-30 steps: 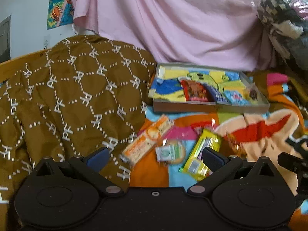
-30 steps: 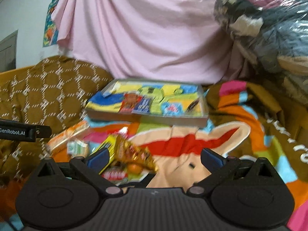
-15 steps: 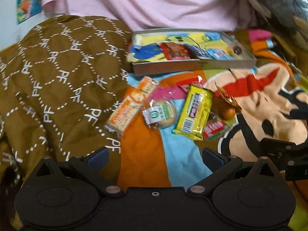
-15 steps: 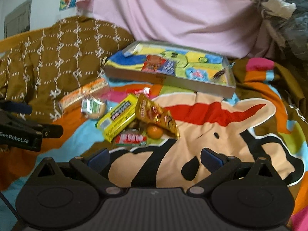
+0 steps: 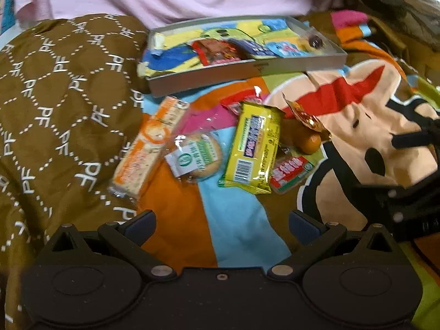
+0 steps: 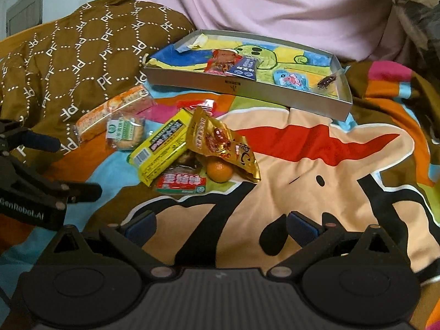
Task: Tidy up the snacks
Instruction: 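Move both tools back down toward the remaining snacks on the blanket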
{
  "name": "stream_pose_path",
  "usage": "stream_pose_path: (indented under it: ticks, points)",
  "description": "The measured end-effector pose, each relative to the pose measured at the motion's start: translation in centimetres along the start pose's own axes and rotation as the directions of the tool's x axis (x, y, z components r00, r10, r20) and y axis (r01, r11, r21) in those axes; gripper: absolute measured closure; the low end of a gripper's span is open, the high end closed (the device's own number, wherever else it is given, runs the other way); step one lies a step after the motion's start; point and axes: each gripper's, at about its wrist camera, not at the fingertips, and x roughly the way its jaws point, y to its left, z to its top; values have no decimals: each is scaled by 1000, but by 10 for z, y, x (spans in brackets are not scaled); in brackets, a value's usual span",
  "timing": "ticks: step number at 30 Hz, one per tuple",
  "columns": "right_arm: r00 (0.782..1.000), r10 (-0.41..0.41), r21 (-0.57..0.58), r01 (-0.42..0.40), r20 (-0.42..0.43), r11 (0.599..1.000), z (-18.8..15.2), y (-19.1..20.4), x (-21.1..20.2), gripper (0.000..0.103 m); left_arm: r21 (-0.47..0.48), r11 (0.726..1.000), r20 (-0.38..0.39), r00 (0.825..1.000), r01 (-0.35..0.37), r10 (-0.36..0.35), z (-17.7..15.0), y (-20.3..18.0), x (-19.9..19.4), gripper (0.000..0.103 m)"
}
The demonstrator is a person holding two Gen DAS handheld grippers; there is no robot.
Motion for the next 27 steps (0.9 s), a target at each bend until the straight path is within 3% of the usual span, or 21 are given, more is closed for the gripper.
stream_pose_path:
  ticks: [6, 14, 20, 27]
  points:
    - [999, 46, 26, -45, -25, 999, 7, -13, 16, 0, 34, 999, -33, 999, 16, -15, 6, -6, 12, 1]
    - [985, 172, 127, -169, -12, 977, 19, -38, 38, 0, 20, 999, 4, 999, 35, -36, 20, -7, 23, 1]
    - [972, 234, 173, -234, 22, 957, 20, -59, 43, 1, 166, 985, 53, 997, 51, -60, 28, -16, 27, 1]
    - [955, 296, 275, -294, 36, 915, 20, -72, 52, 10, 278, 959, 73, 994, 54, -78, 36, -30, 37, 1]
